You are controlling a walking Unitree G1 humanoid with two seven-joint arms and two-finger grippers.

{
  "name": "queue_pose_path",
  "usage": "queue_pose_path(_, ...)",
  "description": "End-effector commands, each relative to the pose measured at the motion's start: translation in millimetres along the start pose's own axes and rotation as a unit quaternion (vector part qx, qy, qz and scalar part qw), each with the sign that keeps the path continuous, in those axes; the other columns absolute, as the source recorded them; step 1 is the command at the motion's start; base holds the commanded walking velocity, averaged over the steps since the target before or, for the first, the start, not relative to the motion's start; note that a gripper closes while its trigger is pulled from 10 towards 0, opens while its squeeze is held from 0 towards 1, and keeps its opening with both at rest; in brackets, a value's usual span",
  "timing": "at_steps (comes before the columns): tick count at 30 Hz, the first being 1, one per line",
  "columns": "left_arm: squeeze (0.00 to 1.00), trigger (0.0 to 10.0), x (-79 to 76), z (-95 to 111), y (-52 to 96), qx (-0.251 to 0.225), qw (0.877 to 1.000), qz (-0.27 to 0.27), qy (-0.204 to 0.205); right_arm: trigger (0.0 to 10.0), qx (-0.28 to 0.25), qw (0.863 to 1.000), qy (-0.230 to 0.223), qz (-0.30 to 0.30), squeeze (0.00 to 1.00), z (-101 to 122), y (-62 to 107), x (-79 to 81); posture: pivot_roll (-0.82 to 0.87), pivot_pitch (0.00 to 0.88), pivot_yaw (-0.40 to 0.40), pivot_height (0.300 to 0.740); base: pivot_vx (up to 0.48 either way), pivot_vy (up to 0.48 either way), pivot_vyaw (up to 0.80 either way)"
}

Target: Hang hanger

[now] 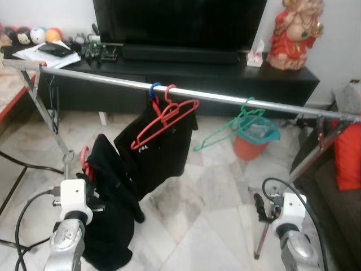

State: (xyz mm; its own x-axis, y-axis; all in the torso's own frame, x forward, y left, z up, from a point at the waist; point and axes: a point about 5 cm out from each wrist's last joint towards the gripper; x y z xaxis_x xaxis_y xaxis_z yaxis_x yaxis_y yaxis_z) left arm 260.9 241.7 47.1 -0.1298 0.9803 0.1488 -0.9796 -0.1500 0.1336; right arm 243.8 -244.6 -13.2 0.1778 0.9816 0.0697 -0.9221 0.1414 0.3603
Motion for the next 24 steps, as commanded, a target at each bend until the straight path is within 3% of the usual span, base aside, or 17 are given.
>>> queue_pose_path(1,0.0,10.0,-1.4,11.6,-4.0,-0.026,1.0,-0.001,0.009,10.0,-0.004,1.0,-0.001,-0.013,0.0,2.7,-0.2,-6.2,0.02,0.0,-0.049,0.74,0.0,0.266,0.0)
queue_pose_path(8,0.0,10.0,-2.4,13.2,-4.7,-0.029,1.0,-0.006,0.006,10.0,-0.004,0.999,-0.009,-0.037,0.0,2.5,0.1,-10.1,0.03,0.0,-0.052,0.74,0.0,0.29,0.0)
queue_pose_path(14,0.0,10.0,-3.2,14.9,-5.6,-0.031,0.999,-0.013,0.002,10.0,-0.011,0.999,-0.012,-0.05,0.0,3.5,0.3,-11.1,0.02,0.0,-0.043,0.74,0.0,0.299,-0.71)
queue_pose_path(24,0.0,10.0,-4.5,17.3,-6.8,-0.035,0.999,-0.02,0.0,10.0,-0.024,0.998,-0.01,-0.052,0.0,7.0,-0.5,-10.6,0.03,0.0,-0.039,0.74,0.0,0.302,0.0)
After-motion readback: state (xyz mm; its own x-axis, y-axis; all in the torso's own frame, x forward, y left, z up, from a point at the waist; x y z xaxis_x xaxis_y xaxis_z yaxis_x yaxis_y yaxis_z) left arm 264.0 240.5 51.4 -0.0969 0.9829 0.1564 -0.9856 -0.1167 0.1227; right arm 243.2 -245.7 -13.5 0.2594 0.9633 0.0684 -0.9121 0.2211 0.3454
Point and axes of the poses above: a point about 5 cm out from each wrist's last joint towards the gripper, its own y axis pointing back from the gripper into the wrist, its own z axis along the axis of the wrist's last joint, x = y × z, and after that the axes turned 3 degrees about -y, right-handed
